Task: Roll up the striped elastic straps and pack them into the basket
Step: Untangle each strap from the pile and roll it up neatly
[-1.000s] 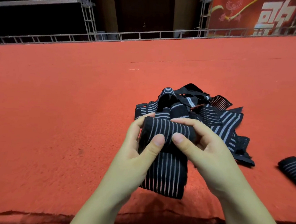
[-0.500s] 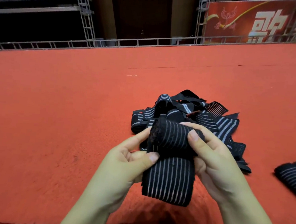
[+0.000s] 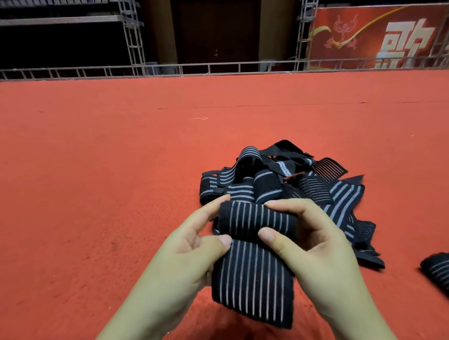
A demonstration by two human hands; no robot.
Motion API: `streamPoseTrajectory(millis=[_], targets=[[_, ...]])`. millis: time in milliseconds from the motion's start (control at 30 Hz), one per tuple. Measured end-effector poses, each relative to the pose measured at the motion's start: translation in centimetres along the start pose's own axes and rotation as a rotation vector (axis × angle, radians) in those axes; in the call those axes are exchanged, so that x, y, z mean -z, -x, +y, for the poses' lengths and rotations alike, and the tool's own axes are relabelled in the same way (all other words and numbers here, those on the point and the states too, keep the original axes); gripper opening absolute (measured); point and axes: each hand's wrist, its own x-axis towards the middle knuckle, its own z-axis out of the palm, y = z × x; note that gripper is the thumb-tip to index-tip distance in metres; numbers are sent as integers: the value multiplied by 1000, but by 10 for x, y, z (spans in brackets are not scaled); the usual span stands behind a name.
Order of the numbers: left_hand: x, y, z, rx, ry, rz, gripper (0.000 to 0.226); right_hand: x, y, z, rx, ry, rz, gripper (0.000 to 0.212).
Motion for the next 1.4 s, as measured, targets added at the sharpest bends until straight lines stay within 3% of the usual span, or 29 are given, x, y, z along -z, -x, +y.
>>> streamPoseTrajectory(millis=[133,300,367,500,633,867,1067,1133,1300,1400], targets=[[2,-1,-4,28,108,-52,53,2,-1,2,32,20,-50,31],[-5,0,3,24,142,12,30,3,-1,2,23,15,-116,28],[-7,0,3,19,126,27,34,3,-1,0,-32,-35,-117,24],[-5,-1,1,-26,114,5,29,3,-3,4,-252,-100,-117,46],[-2,-1,-1,-30,78,-8,35,3,-3,3,-347,-150,-141,30],[3,-2,-4,18,30,-7,63,5,0,0,-219,-161,-109,32],[-6,-4,-5,34,125,-2,41,-3,3,2,-2,116,-55,39],[-6,-5,-5,40,169,30,45,-6,3,4,106,187,-42,36],[-8,-6,-3,13,214,89,41,-9,2,13,189,185,-48,35],[-5,-8,-3,11,225,123,43,-6,1,10,136,105,-82,18]])
